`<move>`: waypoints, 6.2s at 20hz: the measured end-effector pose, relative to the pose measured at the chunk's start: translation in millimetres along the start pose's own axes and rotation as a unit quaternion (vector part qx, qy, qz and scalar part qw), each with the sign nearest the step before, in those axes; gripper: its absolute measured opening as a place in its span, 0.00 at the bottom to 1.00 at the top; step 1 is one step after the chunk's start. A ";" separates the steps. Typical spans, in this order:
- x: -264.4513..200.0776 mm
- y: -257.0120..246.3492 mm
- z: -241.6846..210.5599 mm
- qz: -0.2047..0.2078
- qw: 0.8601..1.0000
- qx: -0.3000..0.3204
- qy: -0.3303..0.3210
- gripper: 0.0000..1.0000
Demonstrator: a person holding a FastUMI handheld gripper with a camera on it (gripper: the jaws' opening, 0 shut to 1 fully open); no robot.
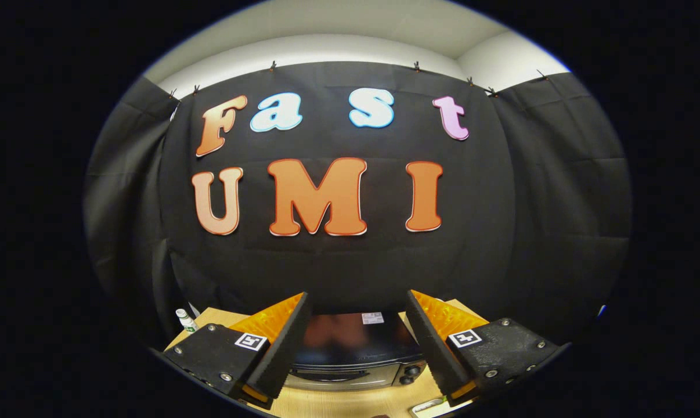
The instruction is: Open the toaster oven, put the food inside, and close the toaster oven door.
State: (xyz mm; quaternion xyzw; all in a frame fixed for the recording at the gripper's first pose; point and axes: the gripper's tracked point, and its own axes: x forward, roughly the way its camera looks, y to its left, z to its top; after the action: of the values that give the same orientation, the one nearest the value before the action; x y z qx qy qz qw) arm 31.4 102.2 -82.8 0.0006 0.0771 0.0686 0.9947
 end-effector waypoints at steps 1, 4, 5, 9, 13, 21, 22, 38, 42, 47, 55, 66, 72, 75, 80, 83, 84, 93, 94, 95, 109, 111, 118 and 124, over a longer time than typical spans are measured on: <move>5.0 6.1 -10.2 0.006 1.000 -0.003 0.012 0.98; 17.0 20.6 -45.7 0.016 0.998 -0.010 0.054 0.98; 21.7 25.0 -56.2 0.019 0.998 -0.012 0.066 0.98; 43.0 33.0 -107.4 0.016 0.992 -0.024 0.124 0.98; 55.6 44.3 -154.1 0.024 0.984 -0.044 0.172 0.98; 65.1 57.4 -185.4 0.028 0.976 -0.050 0.210 0.98; 68.9 57.4 -183.9 0.024 0.978 -0.049 0.203 0.99; 14.8 44.9 -197.4 0.041 0.969 -0.036 0.242 0.98; -3.1 41.4 -203.8 0.045 0.966 -0.033 0.253 0.99; -35.7 35.3 -220.3 0.048 0.960 -0.032 0.273 0.99; -72.6 26.6 -251.9 0.048 0.952 -0.031 0.300 0.99; -102.0 14.7 -302.4 0.041 0.941 -0.015 0.335 0.99; -110.5 4.8 -337.1 0.032 0.931 0.000 0.363 0.99; -111.1 1.9 -355.1 0.029 0.926 -0.004 0.377 0.99; -115.2 2.2 -364.1 0.031 0.921 -0.004 0.388 0.99; -113.2 -4.9 -355.3 0.030 0.924 0.003 0.381 0.99; -111.7 -8.9 -348.4 0.030 0.926 0.004 0.376 0.99; -100.9 -69.0 -274.2 0.076 0.928 -0.001 0.365 0.99; -98.5 -79.5 -265.6 0.084 0.927 0.000 0.365 0.99; -96.2 -90.7 -257.4 0.091 0.927 0.000 0.364 0.99; -78.6 -236.5 -266.9 0.181 0.842 0.030 0.507 0.99; -89.2 -237.9 -279.0 0.205 0.816 0.045 0.538 0.99; -103.1 -222.9 -322.0 0.237 0.761 0.067 0.600 0.76; -102.6 -217.4 -326.5 0.235 0.751 0.078 0.612 0.50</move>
State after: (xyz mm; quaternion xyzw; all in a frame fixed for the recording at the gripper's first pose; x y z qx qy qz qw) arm -89.5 -130.2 -392.2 0.0539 0.6720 0.2799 0.6835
